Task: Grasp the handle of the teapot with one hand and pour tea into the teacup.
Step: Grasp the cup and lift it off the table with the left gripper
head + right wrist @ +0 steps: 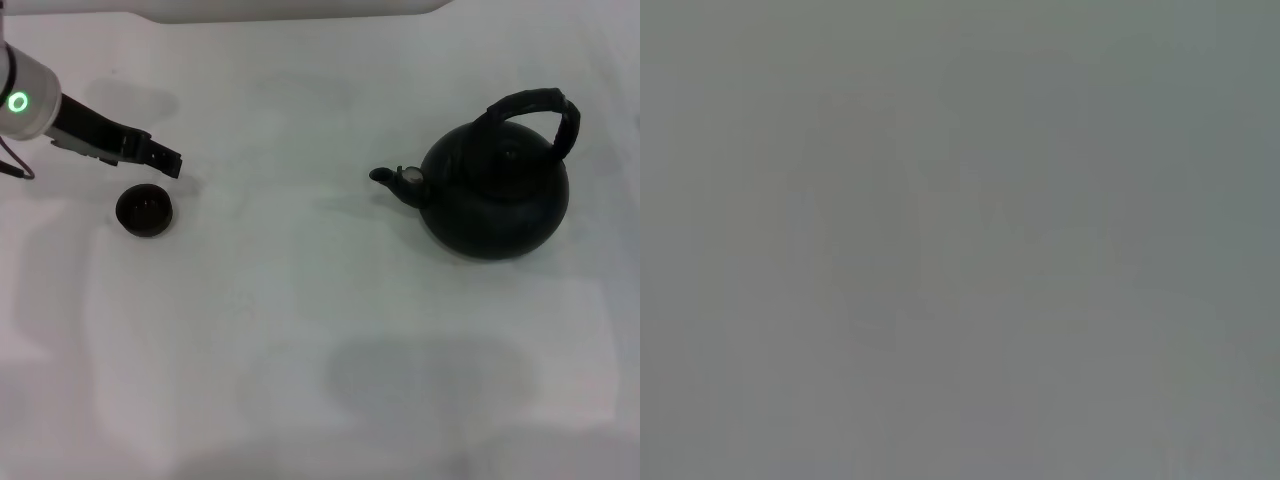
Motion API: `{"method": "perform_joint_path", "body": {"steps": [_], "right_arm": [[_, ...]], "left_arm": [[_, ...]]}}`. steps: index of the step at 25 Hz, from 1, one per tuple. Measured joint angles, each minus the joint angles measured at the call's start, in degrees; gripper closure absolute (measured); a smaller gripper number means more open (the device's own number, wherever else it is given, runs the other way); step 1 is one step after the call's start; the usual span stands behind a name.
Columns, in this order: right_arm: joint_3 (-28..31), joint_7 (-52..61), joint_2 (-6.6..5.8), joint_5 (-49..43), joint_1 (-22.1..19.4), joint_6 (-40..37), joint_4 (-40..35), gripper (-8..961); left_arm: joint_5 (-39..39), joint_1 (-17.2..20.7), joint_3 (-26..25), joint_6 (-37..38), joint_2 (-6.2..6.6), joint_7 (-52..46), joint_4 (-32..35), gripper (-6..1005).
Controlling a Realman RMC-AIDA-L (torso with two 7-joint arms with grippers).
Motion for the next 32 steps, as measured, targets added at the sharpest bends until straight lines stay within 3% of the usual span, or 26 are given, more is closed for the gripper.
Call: {"method": "perform_joint_path", "body": {"steps": [32], "right_arm": [[0.07,0.0,0.0,0.0,0.04,0.93,-0.39,93]], "left_arm": [[2.18,-2.45,4.36,0.41,-0.16,-0.7,-5.4,128]]}}
